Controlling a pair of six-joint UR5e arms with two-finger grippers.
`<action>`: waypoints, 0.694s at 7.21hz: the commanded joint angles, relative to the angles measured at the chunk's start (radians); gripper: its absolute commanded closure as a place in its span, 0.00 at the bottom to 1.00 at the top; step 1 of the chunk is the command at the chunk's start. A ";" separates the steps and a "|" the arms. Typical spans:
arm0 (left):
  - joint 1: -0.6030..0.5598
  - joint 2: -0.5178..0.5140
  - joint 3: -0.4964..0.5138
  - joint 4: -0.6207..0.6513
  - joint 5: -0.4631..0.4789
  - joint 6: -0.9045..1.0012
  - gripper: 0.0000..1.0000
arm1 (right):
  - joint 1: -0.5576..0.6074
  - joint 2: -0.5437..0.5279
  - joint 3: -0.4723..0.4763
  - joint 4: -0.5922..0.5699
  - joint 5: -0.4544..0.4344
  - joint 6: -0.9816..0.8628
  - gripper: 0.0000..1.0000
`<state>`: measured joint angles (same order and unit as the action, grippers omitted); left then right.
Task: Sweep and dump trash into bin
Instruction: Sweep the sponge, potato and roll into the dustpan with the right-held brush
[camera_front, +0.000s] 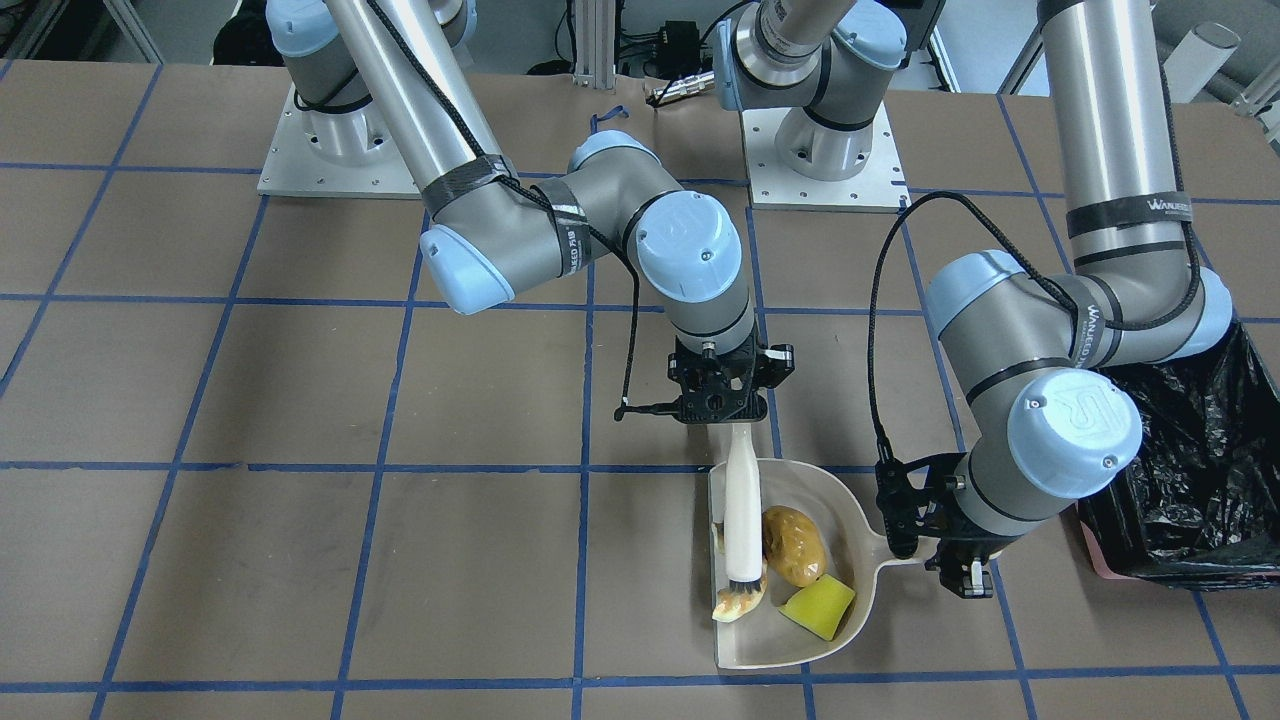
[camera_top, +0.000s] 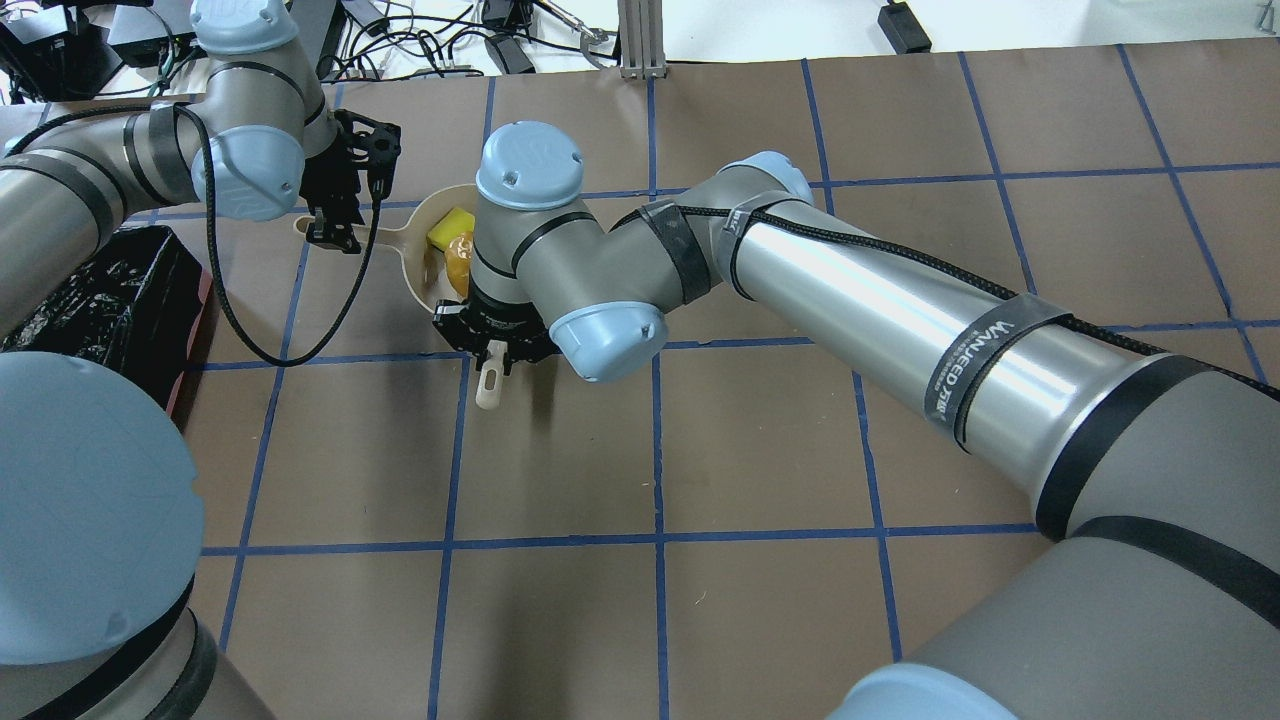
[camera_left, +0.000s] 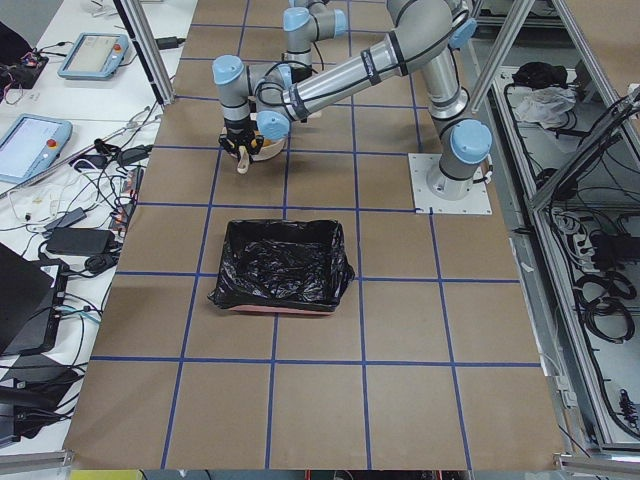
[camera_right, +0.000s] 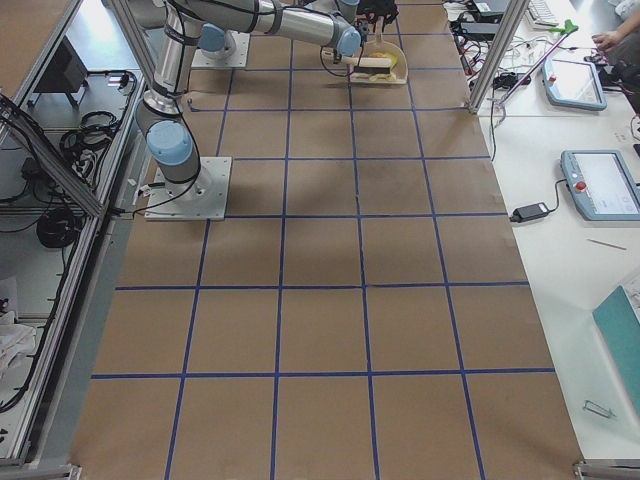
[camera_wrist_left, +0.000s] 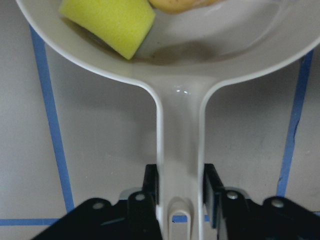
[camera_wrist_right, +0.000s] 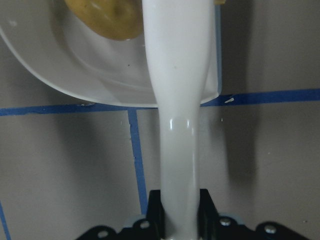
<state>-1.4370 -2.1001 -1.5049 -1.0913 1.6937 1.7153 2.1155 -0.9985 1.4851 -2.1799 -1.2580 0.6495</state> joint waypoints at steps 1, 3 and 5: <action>0.000 -0.003 0.002 0.002 0.000 0.003 1.00 | 0.003 -0.017 -0.003 0.002 0.034 0.063 1.00; -0.002 -0.004 0.002 0.002 0.000 0.000 1.00 | -0.018 -0.064 -0.038 0.117 -0.019 0.032 1.00; -0.002 0.002 0.002 0.001 -0.002 0.000 1.00 | -0.119 -0.151 -0.052 0.309 -0.107 -0.100 1.00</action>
<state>-1.4387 -2.1040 -1.5033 -1.0895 1.6930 1.7151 2.0619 -1.0987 1.4390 -1.9798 -1.3203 0.6061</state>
